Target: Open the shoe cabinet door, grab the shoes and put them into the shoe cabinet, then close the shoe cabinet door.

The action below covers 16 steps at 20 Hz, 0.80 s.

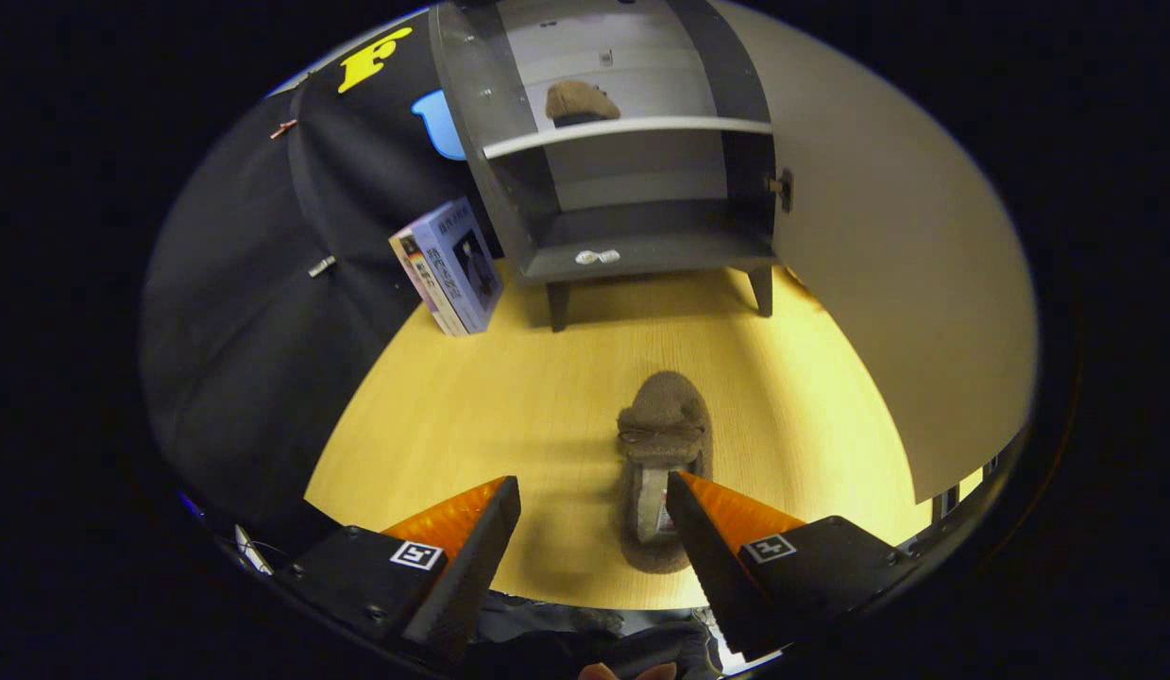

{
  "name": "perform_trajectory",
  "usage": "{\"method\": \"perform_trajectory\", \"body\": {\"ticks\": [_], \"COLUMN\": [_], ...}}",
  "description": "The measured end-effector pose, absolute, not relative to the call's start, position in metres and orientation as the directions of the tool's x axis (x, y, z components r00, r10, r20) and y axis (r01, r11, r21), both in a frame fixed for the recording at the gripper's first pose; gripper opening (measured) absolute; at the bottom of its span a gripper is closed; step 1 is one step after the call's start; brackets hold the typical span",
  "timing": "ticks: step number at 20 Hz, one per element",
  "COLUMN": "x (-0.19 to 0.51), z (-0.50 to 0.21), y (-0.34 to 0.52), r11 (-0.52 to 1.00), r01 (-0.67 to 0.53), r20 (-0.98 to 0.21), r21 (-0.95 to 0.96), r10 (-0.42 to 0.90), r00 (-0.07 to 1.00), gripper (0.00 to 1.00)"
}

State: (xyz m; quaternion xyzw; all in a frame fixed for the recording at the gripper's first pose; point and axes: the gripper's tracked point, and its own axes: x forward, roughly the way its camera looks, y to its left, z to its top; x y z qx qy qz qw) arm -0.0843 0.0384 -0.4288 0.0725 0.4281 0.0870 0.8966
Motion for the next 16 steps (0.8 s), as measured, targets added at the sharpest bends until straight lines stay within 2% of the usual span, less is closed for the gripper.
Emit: {"method": "perform_trajectory", "body": {"ticks": [4,8,11,14,15,16], "x": [-0.074,-0.043,-0.018,0.001,0.004,0.007], "z": [-0.486,-0.518,-0.532,-0.544,-0.544,-0.545], "y": [0.04,0.044,0.042,0.029,0.027,0.021], "r11": [0.979,0.982,0.99,0.994,0.994,0.994], "r01": [-0.051,-0.014,0.009,0.071,0.084,0.099], "r20": [-0.799,-0.765,-0.733,-0.704,-0.691,-0.679], "r21": [0.196,0.19,0.141,0.081,0.074,0.048], "r10": [0.19,0.157,0.098,0.007,-0.01,-0.041], "r00": [0.571,0.624,0.673,0.71,0.723,0.733], "gripper": [0.99,0.99,0.94,0.77,0.63,0.56]}}
